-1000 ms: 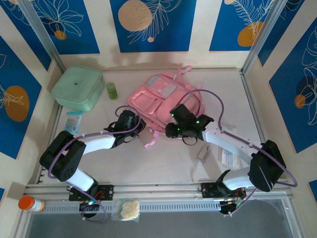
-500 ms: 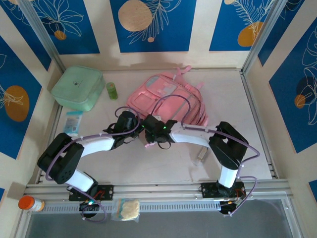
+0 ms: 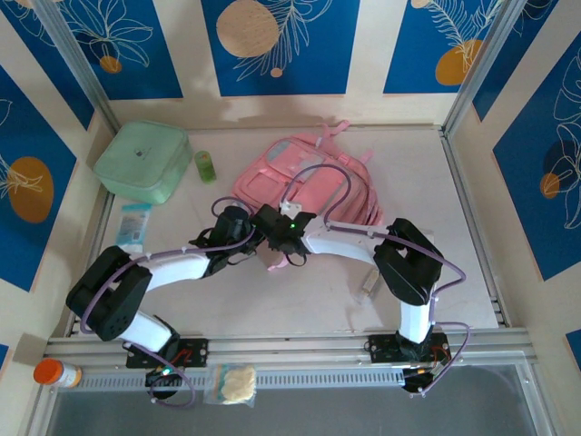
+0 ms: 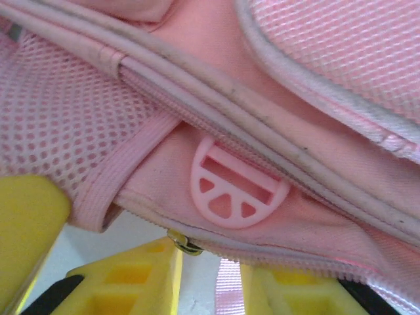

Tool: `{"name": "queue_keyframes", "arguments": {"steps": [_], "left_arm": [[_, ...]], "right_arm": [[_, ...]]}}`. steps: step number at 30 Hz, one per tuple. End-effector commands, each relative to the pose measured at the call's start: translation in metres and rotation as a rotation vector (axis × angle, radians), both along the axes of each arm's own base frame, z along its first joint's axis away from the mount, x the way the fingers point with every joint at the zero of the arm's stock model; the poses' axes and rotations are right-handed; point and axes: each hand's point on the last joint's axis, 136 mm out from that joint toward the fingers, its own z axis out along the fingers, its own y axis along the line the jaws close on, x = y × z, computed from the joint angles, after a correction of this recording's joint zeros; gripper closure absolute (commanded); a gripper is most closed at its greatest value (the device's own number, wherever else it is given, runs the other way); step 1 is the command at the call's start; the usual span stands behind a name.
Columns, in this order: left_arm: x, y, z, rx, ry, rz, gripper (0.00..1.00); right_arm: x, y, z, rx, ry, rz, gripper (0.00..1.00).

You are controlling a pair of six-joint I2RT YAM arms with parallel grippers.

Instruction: Pack books, pencil case, and school supplies into a backpack

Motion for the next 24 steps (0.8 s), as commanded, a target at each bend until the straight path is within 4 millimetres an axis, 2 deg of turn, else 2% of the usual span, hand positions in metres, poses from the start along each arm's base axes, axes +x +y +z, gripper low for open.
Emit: {"name": "queue_keyframes", "arguments": {"steps": [1,9,13,18,21,24], "left_arm": [[0.000,-0.011,0.033,-0.056,-0.087,-0.031,1.00],[0.000,-0.012,0.033,-0.051,-0.084,-0.035,1.00],[0.000,-0.014,0.035,-0.066,-0.090,-0.034,1.00],[0.000,-0.014,0.039,-0.069,-0.097,-0.033,1.00],[0.000,-0.012,0.035,-0.051,-0.088,-0.029,1.00],[0.000,-0.004,0.025,-0.029,-0.069,-0.014,1.00]], "right_arm": [[0.002,-0.021,0.013,-0.049,-0.044,-0.100,0.73],[-0.018,-0.042,0.020,-0.060,-0.011,-0.071,0.77],[-0.026,-0.032,0.023,-0.039,0.007,-0.021,0.77],[-0.030,0.002,0.012,0.075,0.037,0.080,0.77],[-0.025,0.010,0.003,0.079,0.060,0.088,0.77],[-0.021,0.005,-0.004,0.093,0.096,0.045,0.77]]}}
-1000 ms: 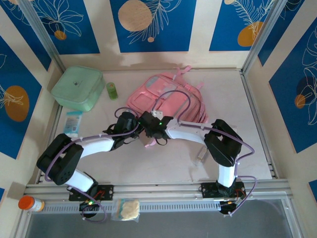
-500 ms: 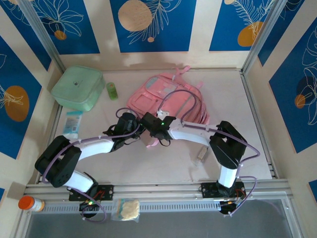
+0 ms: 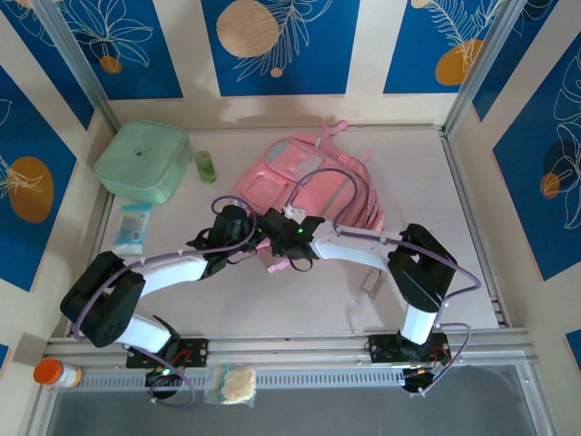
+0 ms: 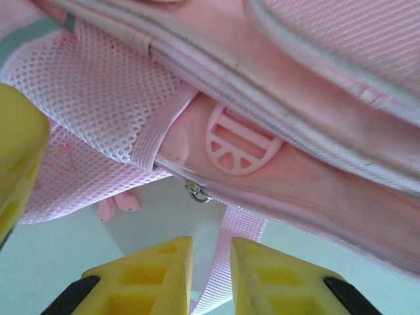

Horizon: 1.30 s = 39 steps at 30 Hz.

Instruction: Pack books, pencil case, and school supplies into a backpack

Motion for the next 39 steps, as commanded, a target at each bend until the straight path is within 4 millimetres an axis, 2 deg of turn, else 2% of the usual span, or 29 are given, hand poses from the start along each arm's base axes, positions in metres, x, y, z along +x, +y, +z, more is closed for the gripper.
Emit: {"name": "queue_keyframes", "arguments": {"steps": [1,4,6,8,12,14,18,24,29,35,39], "left_arm": [[0.001,0.005,0.003,0.009,-0.013,0.006,0.99],[-0.001,0.009,-0.013,0.026,0.043,0.003,0.77],[-0.001,0.011,-0.026,0.026,0.094,0.013,0.71],[-0.002,0.014,-0.039,0.017,0.131,0.046,0.60],[0.002,0.012,-0.053,-0.020,0.181,0.088,0.53],[0.006,0.005,-0.058,-0.050,0.192,0.085,0.52],[0.012,0.008,-0.073,-0.026,0.228,0.131,0.52],[0.025,-0.002,-0.068,-0.028,0.221,0.128,0.56],[0.028,-0.005,-0.063,-0.023,0.210,0.134,0.67],[0.030,-0.011,-0.060,-0.039,0.208,0.137,0.86],[0.033,-0.017,-0.049,-0.077,0.191,0.127,1.00]], "right_arm": [[0.002,0.003,-0.003,0.025,0.023,-0.009,0.77],[-0.002,-0.003,0.001,-0.002,0.004,-0.010,0.76],[-0.003,-0.008,0.001,-0.001,0.013,-0.026,0.76],[-0.006,-0.010,0.003,0.015,0.013,-0.028,0.76],[-0.010,-0.016,0.006,0.025,0.020,-0.039,0.76],[-0.010,-0.019,0.007,0.025,0.023,-0.049,0.76],[-0.012,-0.026,0.007,0.036,0.023,-0.062,0.76],[-0.013,-0.029,0.009,0.043,0.018,-0.059,0.76],[-0.013,-0.030,0.008,0.046,0.019,-0.057,0.76],[-0.013,-0.030,0.008,0.042,0.024,-0.057,0.76],[-0.017,-0.029,0.011,0.048,0.027,-0.043,0.74]]}}
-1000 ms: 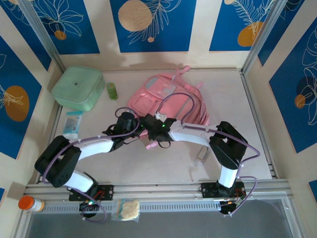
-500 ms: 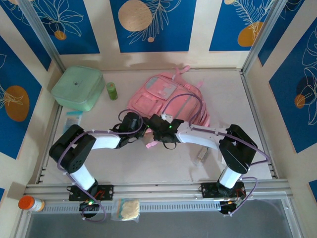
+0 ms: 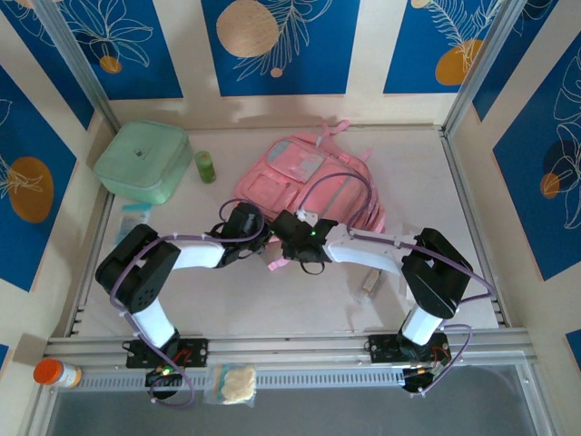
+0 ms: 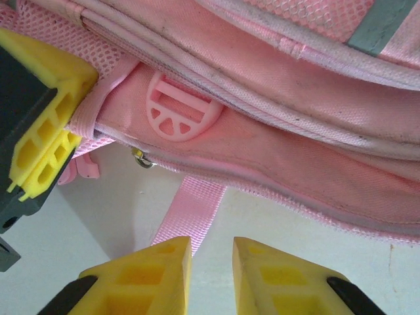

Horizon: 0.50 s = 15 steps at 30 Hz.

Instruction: Pack books, pencil case, and school supplies into a backpack

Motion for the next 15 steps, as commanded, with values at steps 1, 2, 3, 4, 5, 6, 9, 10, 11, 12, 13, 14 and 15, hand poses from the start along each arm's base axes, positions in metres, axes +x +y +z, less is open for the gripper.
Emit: {"name": "queue_keyframes", "arguments": {"steps": [1,2,3,4,5,6,9,10,11,12,13,14,15], "left_arm": [[0.009,-0.011,0.018,-0.044,-0.044,0.002,1.00],[0.009,-0.011,0.023,-0.051,-0.054,0.003,1.00],[0.009,-0.011,0.027,-0.056,-0.066,0.004,1.00],[0.010,-0.010,0.032,-0.061,-0.078,0.009,1.00],[0.009,-0.010,0.036,-0.063,-0.087,0.012,1.00],[0.009,-0.010,0.041,-0.067,-0.099,0.009,1.00],[0.007,-0.013,0.052,-0.085,-0.116,0.000,1.00],[0.007,-0.012,0.054,-0.090,-0.115,0.005,1.00],[0.006,-0.012,0.056,-0.097,-0.122,0.007,1.00],[0.006,-0.012,0.059,-0.102,-0.136,0.006,1.00],[0.005,-0.012,0.061,-0.104,-0.142,0.006,1.00],[0.004,-0.013,0.062,-0.108,-0.140,0.006,1.00],[0.004,-0.015,0.065,-0.115,-0.145,0.002,1.00]], "right_arm": [[-0.007,0.000,0.011,0.030,0.003,0.004,0.74],[-0.008,0.001,0.011,0.026,0.001,0.009,0.73],[-0.009,0.003,0.012,0.024,-0.003,0.016,0.71],[-0.010,0.006,0.012,0.019,-0.006,0.023,0.70],[-0.009,0.010,0.011,0.023,-0.007,0.030,0.69],[-0.008,0.014,0.010,0.030,-0.002,0.036,0.69],[-0.004,0.024,0.010,0.047,-0.002,0.039,0.68],[-0.002,0.027,0.011,0.051,-0.011,0.040,0.68],[0.000,0.028,0.011,0.050,-0.025,0.038,0.67],[0.002,0.030,0.011,0.051,-0.036,0.035,0.67],[0.005,0.031,0.012,0.055,-0.044,0.033,0.67],[0.008,0.034,0.013,0.061,-0.060,0.036,0.67],[0.011,0.036,0.015,0.063,-0.076,0.036,0.66]]}}
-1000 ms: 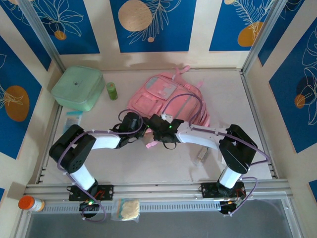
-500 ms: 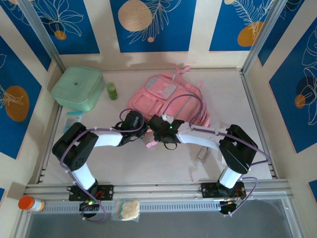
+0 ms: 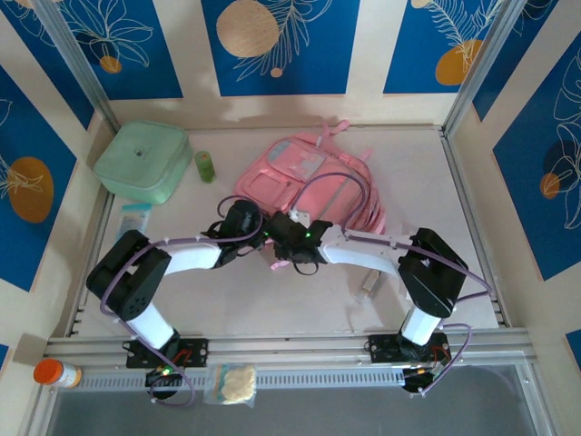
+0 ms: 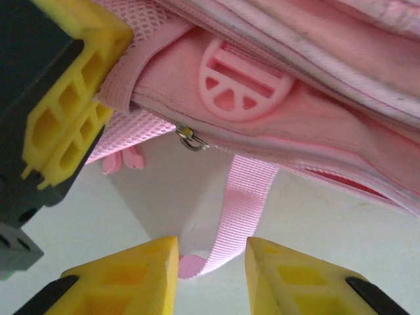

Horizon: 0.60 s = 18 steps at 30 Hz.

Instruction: Pack books, pencil case, and school supplies into a backpack

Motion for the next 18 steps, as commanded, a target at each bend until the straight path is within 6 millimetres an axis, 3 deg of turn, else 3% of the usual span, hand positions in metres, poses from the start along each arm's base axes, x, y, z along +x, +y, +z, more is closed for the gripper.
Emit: {"name": "queue_keyframes", "arguments": {"steps": [1,7,10,18], "left_arm": [[0.003,-0.011,0.037,-0.073,-0.093,-0.005,1.00],[-0.003,-0.014,0.050,-0.078,-0.121,-0.010,1.00],[-0.005,-0.016,0.053,-0.080,-0.127,-0.013,1.00],[-0.008,-0.018,0.056,-0.089,-0.133,-0.023,1.00]], "right_arm": [[0.014,0.012,0.009,0.020,-0.066,-0.006,0.65],[0.031,0.005,0.009,-0.039,-0.149,-0.049,0.64],[0.038,0.015,0.010,-0.016,-0.181,-0.012,0.64],[0.052,0.012,0.019,-0.054,-0.274,-0.014,0.66]]}}
